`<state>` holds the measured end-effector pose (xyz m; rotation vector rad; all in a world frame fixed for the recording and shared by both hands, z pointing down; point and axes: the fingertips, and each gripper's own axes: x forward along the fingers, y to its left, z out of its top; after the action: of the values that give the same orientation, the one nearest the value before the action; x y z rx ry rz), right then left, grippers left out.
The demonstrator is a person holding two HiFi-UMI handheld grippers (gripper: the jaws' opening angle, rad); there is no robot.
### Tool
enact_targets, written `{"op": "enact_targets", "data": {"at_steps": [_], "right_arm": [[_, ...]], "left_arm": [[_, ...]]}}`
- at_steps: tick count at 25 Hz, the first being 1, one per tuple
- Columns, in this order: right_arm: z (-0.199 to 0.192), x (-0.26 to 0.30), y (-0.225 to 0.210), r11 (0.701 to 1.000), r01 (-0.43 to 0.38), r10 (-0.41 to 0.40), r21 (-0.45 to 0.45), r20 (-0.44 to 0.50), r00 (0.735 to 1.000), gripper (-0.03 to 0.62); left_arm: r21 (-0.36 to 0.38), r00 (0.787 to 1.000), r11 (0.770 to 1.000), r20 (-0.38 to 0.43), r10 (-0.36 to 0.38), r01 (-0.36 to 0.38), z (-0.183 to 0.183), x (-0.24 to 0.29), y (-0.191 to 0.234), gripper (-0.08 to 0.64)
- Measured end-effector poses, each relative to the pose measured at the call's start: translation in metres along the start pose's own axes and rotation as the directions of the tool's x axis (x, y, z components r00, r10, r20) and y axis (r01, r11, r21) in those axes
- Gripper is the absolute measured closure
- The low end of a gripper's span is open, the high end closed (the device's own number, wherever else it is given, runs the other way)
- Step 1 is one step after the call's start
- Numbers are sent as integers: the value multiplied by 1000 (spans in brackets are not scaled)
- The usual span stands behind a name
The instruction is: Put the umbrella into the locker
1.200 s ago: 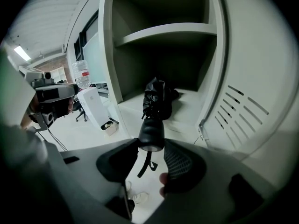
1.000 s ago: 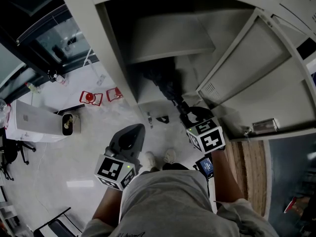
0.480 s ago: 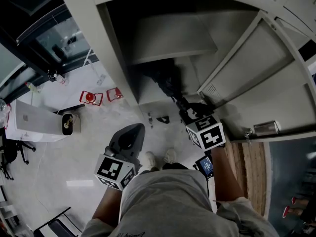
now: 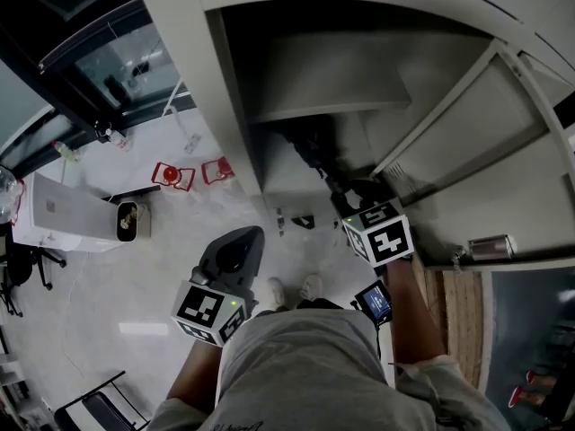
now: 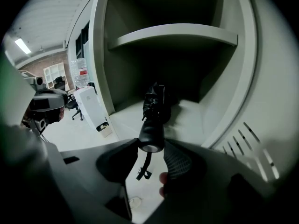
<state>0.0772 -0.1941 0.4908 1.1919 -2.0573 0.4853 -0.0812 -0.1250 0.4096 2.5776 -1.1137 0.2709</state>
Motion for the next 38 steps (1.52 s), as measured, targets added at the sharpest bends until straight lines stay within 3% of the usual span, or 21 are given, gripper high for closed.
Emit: {"op": "enact_targets", "data": {"at_steps": [20, 38], "right_arm": [[36, 37, -14, 1000, 9, -9, -18, -12, 1000, 405], [32, 44, -14, 1000, -1, 1, -10, -18, 1000, 405]], "left_arm": [[-23, 998, 998, 11, 67, -67, 4, -5, 27, 545], [-22, 998, 998, 6, 64, -64, 2, -2, 27, 545]]}}
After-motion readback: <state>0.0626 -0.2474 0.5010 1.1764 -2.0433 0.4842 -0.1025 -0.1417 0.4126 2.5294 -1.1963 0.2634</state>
